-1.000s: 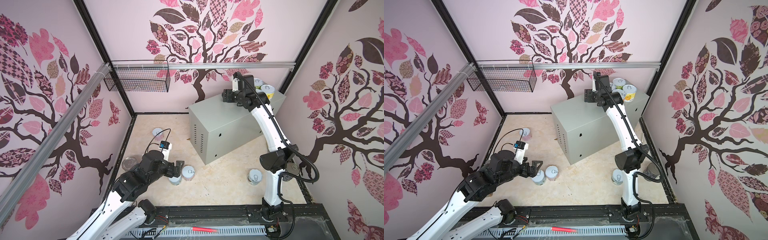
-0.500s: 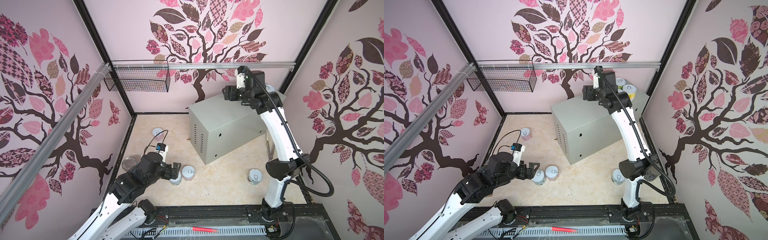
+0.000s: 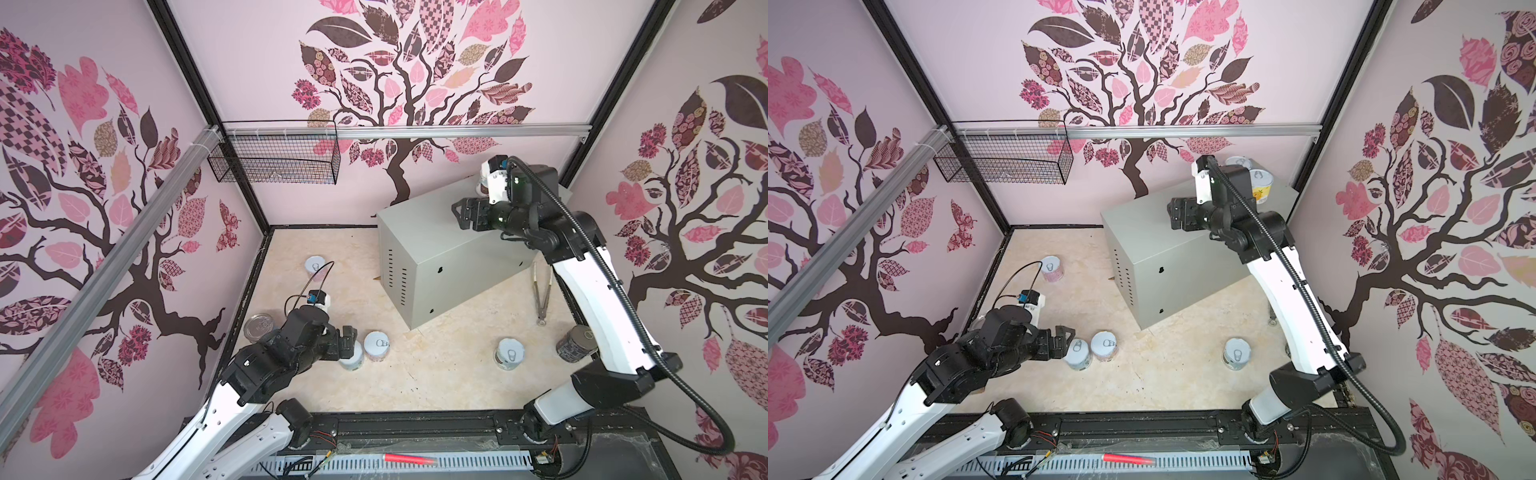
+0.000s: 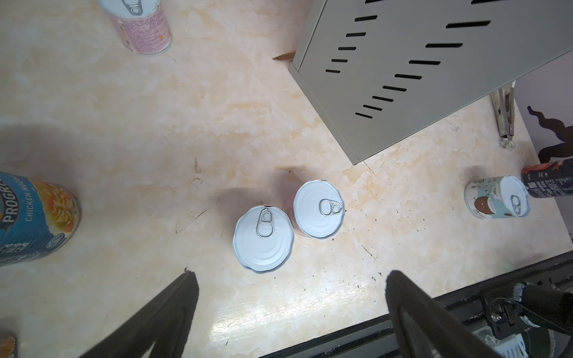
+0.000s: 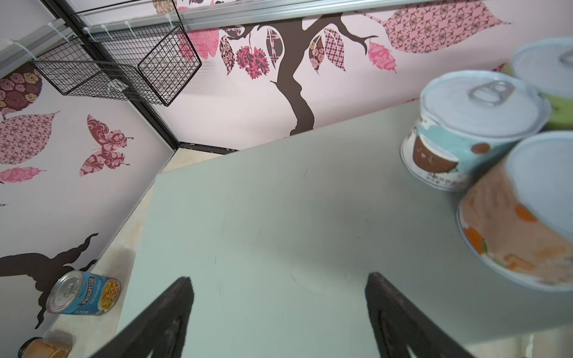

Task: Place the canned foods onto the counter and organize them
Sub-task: 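Lower the right gripper toward the floor while the left gripper descends over a can, then close the left gripper around the teal-label can beside the pink-label can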

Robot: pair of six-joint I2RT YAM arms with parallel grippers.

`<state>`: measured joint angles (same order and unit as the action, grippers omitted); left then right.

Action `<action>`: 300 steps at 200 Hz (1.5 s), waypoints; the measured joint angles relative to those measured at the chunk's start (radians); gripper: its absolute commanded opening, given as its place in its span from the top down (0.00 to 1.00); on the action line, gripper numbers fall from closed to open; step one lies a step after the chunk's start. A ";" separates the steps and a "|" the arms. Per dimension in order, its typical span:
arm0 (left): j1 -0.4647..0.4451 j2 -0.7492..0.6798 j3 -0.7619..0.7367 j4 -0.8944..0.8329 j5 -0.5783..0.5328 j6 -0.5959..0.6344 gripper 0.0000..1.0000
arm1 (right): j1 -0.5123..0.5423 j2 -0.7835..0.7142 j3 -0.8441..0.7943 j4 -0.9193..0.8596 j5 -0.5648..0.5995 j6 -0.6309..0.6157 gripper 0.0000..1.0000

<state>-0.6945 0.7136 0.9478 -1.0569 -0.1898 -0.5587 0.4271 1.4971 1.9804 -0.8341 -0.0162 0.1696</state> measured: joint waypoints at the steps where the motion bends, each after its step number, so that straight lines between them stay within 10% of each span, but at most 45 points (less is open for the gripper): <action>1: 0.000 0.000 0.000 0.000 0.000 -0.002 0.02 | 0.000 -0.004 -0.005 0.000 -0.001 0.000 0.10; 154: -0.038 0.150 -0.179 0.092 -0.060 -0.228 0.02 | 0.000 -0.701 -0.834 0.132 -0.133 0.125 0.08; 300: -0.048 0.363 -0.310 0.286 -0.077 -0.334 0.02 | 0.000 -0.953 -1.265 0.222 -0.312 0.228 0.10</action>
<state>-0.7425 1.0767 0.6376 -0.7712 -0.2672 -0.8925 0.4271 0.5442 0.7155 -0.6117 -0.3279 0.3977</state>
